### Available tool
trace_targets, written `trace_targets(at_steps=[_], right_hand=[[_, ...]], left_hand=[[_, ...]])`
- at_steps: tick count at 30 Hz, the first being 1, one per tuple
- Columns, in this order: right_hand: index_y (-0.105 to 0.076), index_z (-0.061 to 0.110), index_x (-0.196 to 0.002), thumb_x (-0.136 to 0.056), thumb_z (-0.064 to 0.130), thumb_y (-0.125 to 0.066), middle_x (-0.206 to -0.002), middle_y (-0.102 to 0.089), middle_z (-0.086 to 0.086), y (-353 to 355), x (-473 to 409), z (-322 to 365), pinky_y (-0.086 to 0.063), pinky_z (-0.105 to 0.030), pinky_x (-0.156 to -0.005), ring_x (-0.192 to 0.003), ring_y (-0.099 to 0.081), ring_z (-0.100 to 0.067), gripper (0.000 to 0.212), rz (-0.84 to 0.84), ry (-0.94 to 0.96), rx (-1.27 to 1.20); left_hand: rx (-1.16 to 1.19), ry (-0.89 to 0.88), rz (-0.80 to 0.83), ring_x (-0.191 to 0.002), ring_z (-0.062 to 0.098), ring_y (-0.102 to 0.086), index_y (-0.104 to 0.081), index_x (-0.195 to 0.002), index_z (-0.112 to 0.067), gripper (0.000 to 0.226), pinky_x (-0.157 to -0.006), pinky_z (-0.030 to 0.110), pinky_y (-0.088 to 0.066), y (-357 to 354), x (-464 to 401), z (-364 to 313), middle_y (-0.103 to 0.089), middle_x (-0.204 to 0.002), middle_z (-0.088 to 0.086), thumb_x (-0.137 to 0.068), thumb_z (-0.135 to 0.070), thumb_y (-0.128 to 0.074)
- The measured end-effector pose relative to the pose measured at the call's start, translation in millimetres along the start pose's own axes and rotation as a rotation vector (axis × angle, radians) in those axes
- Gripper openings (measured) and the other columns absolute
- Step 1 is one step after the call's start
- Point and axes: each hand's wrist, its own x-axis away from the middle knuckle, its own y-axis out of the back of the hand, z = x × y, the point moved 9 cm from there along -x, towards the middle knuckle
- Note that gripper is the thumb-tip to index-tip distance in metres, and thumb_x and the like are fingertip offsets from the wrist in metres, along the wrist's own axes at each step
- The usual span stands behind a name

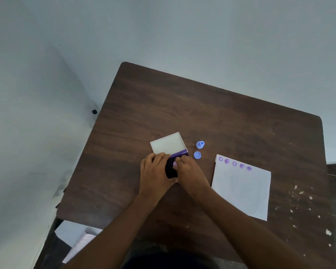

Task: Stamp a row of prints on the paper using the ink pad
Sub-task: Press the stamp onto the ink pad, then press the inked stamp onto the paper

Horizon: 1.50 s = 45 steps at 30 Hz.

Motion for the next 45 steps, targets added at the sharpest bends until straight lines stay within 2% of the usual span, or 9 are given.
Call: trace_targets(at_steps=[2, 5, 7, 14, 21, 24, 34, 40, 45], right_hand=[[-0.049, 0.011, -0.134, -0.098, 0.033, -0.052, -0.135, -0.054, -0.008, 5.3, -2.0, -13.0, -0.038, -0.035, -0.104, -0.123, -0.050, -0.026, 0.042, 0.025, -0.187, -0.140], [-0.070, 0.011, -0.107, -0.094, 0.035, -0.059, -0.101, -0.072, -0.005, 37.5, 19.6, -14.0, -0.050, -0.028, -0.083, -0.091, -0.065, -0.018, 0.029, -0.324, -0.123, -0.382], [-0.075, 0.016, -0.091, -0.090, 0.034, -0.064, -0.077, -0.072, 0.000, 40.7, 42.8, -30.1, -0.052, -0.025, -0.063, -0.067, -0.062, -0.013, 0.021, -0.411, -0.167, -0.853], [-0.067, -0.004, -0.107, -0.087, 0.010, -0.058, -0.081, -0.059, -0.015, 28.2, 64.1, -9.0, -0.046, -0.029, -0.057, -0.066, -0.053, -0.021, 0.026, 0.118, -0.159, -2.082], [-0.067, -0.002, -0.101, -0.084, 0.010, -0.060, -0.076, -0.056, -0.013, 49.6, 66.9, 4.4, -0.041, -0.029, -0.059, -0.063, -0.048, -0.019, 0.022, 0.252, 0.022, -2.223], [-0.063, -0.002, -0.110, -0.083, 0.011, -0.062, -0.079, -0.057, -0.014, 48.4, 67.2, -0.8, -0.042, -0.030, -0.059, -0.062, -0.050, -0.020, 0.030, 0.241, 0.016, -2.255], [-0.051, -0.006, -0.131, -0.080, 0.005, -0.067, -0.110, -0.064, -0.025, 54.2, 70.7, -4.9, -0.058, -0.033, -0.062, -0.073, -0.066, -0.028, 0.054, 0.301, 0.073, -2.387], [-0.061, -0.008, -0.114, -0.082, 0.008, -0.064, -0.080, -0.056, -0.017, 53.1, 72.9, -25.7, -0.051, -0.031, -0.062, -0.061, -0.052, -0.021, 0.036, 0.212, 0.023, -2.415], [-0.063, -0.005, -0.101, -0.088, 0.011, -0.055, -0.073, -0.058, -0.015, 61.3, 81.3, -52.4, -0.046, -0.031, -0.062, -0.059, -0.047, -0.020, 0.022, 0.100, 0.054, -2.427]], left_hand=[[-0.010, 0.002, 0.034, -0.121, 0.024, -0.051, -0.056, -0.127, -0.020, 0.079, -0.105, 0.041, -0.037, -2.4, 0.8, -1.6, -0.060, -0.130, 0.001, -0.062, -0.060, -0.076], [-0.020, -0.001, 0.054, -0.125, 0.023, -0.047, -0.049, -0.131, -0.021, 0.084, -0.105, 0.040, -0.035, -4.8, 3.1, -4.2, -0.055, -0.135, 0.002, -0.062, -0.061, -0.076], [-0.003, 0.017, 0.067, -0.130, 0.022, -0.040, -0.040, -0.139, -0.023, 0.092, -0.107, 0.041, -0.032, -4.0, 4.5, -6.6, -0.046, -0.143, 0.002, -0.062, -0.061, -0.076], [0.463, -0.077, 0.047, -0.111, 0.003, -0.051, -0.049, -0.133, -0.035, 0.065, -0.095, 0.027, -0.043, 32.5, -1.8, -36.1, -0.051, -0.126, -0.023, -0.075, -0.029, -0.079], [0.647, -0.117, -0.019, -0.103, 0.003, -0.056, -0.059, -0.122, -0.026, 0.053, -0.085, 0.015, -0.048, 65.3, -0.4, -60.9, -0.061, -0.117, -0.015, -0.077, -0.004, -0.073], [0.672, -0.130, -0.033, -0.104, -0.001, -0.056, -0.059, -0.121, -0.028, 0.043, -0.082, 0.010, -0.045, 74.1, 0.5, -71.1, -0.061, -0.116, -0.015, -0.081, -0.017, -0.070], [0.647, -0.109, 0.001, -0.112, 0.010, -0.056, -0.061, -0.121, -0.026, 0.049, -0.092, 0.034, -0.050, 73.3, -5.0, -94.5, -0.061, -0.120, -0.013, -0.076, -0.036, -0.079], [0.625, -0.083, 0.045, -0.110, 0.004, -0.053, -0.050, -0.112, -0.052, 0.047, -0.088, 0.021, -0.046, 68.2, -12.5, -100.6, -0.054, -0.115, -0.028, -0.070, -0.059, -0.070], [0.602, -0.073, 0.073, -0.107, -0.002, -0.052, -0.057, -0.115, -0.040, 0.048, -0.083, 0.010, -0.042, 53.8, -18.0, -112.0, -0.055, -0.111, -0.030, -0.072, -0.061, -0.065]])
